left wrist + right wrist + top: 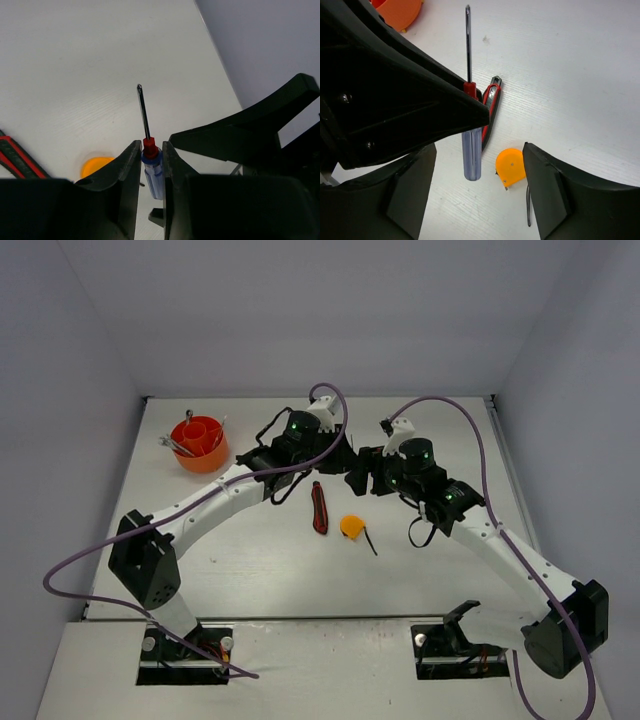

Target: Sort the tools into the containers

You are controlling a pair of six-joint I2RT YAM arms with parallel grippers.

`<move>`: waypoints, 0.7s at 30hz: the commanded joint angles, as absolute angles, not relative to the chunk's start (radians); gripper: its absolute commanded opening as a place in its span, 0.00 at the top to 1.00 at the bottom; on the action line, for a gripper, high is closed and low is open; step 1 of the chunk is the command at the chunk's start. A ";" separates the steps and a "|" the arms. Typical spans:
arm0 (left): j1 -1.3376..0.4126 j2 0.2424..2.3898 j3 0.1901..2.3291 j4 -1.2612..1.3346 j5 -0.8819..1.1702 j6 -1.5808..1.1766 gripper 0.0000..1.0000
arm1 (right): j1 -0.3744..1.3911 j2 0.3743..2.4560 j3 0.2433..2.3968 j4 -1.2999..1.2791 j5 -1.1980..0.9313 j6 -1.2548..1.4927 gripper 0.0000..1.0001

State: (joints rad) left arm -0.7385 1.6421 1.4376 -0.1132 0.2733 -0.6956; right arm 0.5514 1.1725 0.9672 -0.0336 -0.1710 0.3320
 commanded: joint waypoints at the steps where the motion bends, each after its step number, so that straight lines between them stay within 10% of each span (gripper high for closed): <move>1: -0.712 1.590 1.513 -0.152 0.242 -0.555 1.00 | 0.553 1.162 1.001 0.053 -0.148 0.331 0.28; 21: -0.102 1.734 1.644 -0.202 0.183 0.226 1.00 | 0.533 1.201 0.980 0.012 -0.174 0.275 0.21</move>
State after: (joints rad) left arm -0.1306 1.6811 1.5566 -0.2446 0.1544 0.0264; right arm 0.5426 1.1829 0.9668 -0.0201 -0.1643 0.3016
